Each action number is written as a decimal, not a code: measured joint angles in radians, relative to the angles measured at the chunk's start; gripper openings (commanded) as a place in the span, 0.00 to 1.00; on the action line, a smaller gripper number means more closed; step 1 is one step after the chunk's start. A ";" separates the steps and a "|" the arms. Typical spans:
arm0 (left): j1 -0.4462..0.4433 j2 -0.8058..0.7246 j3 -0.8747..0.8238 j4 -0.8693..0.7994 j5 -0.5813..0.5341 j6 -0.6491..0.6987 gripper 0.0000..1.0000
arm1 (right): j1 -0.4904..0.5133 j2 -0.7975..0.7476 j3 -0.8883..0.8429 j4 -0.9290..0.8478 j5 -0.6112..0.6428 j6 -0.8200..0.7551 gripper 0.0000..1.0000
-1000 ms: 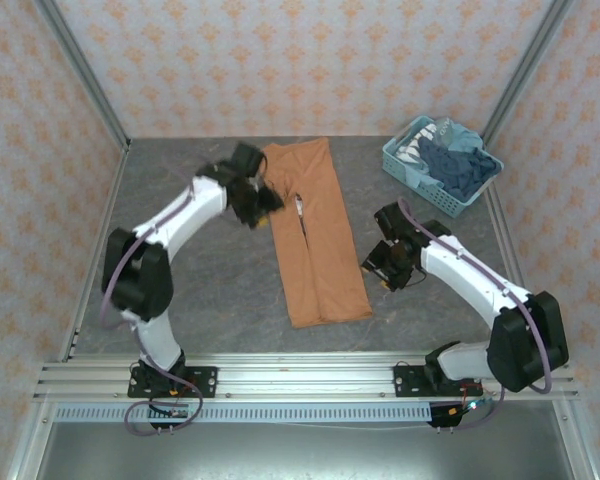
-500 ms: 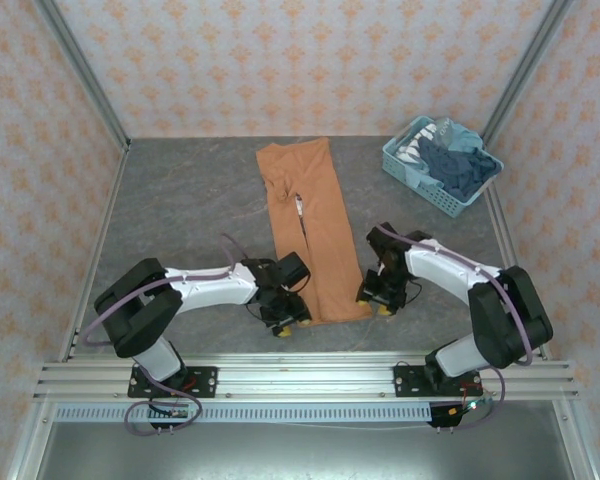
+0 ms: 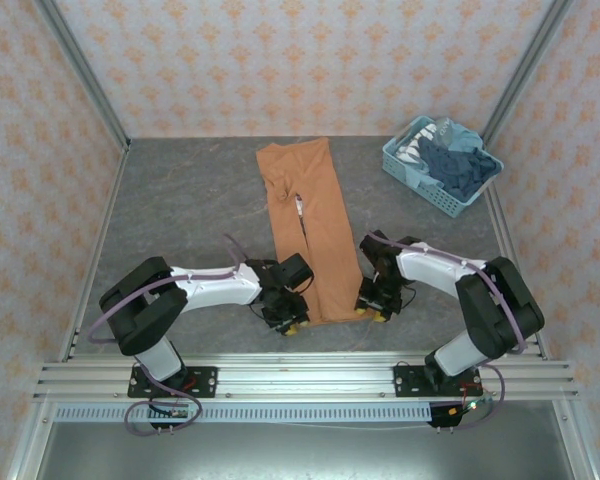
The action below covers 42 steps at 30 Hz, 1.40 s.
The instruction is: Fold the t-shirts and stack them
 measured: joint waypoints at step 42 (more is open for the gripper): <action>0.388 -0.050 0.335 -0.075 -0.216 0.191 0.00 | -0.013 0.250 0.724 -0.108 0.177 0.024 0.00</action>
